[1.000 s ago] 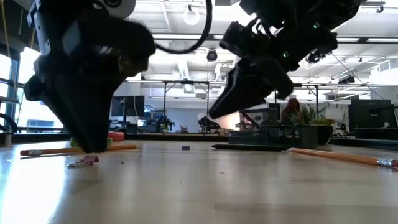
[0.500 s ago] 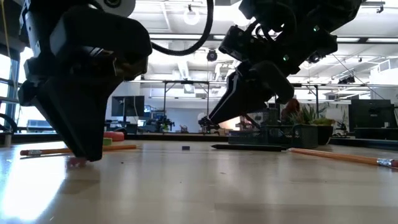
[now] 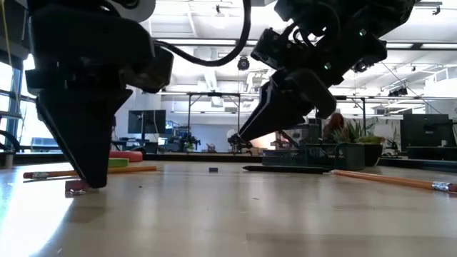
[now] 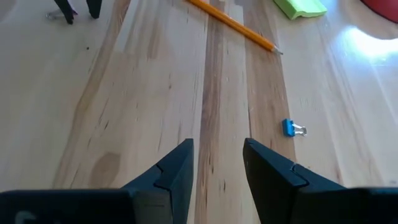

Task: Pick and place office supplies into organizer
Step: Put the pink binder clip into the black desk organizer

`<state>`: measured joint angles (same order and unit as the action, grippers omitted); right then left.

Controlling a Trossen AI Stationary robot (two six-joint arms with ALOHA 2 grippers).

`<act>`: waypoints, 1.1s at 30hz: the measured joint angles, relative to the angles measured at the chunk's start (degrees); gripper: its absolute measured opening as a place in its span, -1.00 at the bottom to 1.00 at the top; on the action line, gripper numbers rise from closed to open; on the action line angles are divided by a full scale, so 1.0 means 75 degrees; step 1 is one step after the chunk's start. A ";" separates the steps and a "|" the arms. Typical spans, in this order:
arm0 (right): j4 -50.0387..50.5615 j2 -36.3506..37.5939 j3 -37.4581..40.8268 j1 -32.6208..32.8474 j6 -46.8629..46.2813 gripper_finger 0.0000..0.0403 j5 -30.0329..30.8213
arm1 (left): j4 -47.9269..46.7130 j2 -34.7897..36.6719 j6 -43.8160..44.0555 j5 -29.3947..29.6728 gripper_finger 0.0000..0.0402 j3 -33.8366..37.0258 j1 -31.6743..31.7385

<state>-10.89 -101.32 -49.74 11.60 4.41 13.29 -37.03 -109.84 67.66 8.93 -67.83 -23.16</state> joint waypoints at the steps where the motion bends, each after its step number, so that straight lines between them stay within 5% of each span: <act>1: -0.0025 0.0000 0.0000 0.0000 -0.0048 -0.34 0.0002 | -0.0008 0.0000 -0.0083 0.0141 -0.58 0.0000 0.0035; 7: -0.0130 0.0000 0.0000 -0.0017 -0.0560 -0.34 0.0218 | -0.0509 0.0202 -0.1109 0.1428 -0.58 -0.0158 0.0102; 13: -0.0402 0.0000 0.0000 0.0007 -0.2046 -0.34 -0.0249 | -0.2127 0.1042 -0.1672 0.3684 -0.58 -0.0548 -0.0009; 19: -0.2022 -0.0293 -0.0006 0.0688 -0.2440 -0.34 -0.0288 | -0.2487 0.2208 -0.2053 0.5273 -0.57 0.0000 -0.0466; 26: -0.2413 -0.1425 -0.1041 0.1490 -0.2580 -0.34 0.1053 | -0.0917 0.3407 -0.2337 0.5751 -0.57 0.1636 -0.1168; 33: -0.0586 -0.2911 -0.3463 0.1549 -0.2851 -0.34 0.1443 | 0.1904 0.4393 -0.3921 0.5503 -0.57 0.3134 -0.1483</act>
<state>-15.28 -123.15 -75.71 23.21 -16.98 24.12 -22.75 -76.89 38.25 50.20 -44.33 -34.29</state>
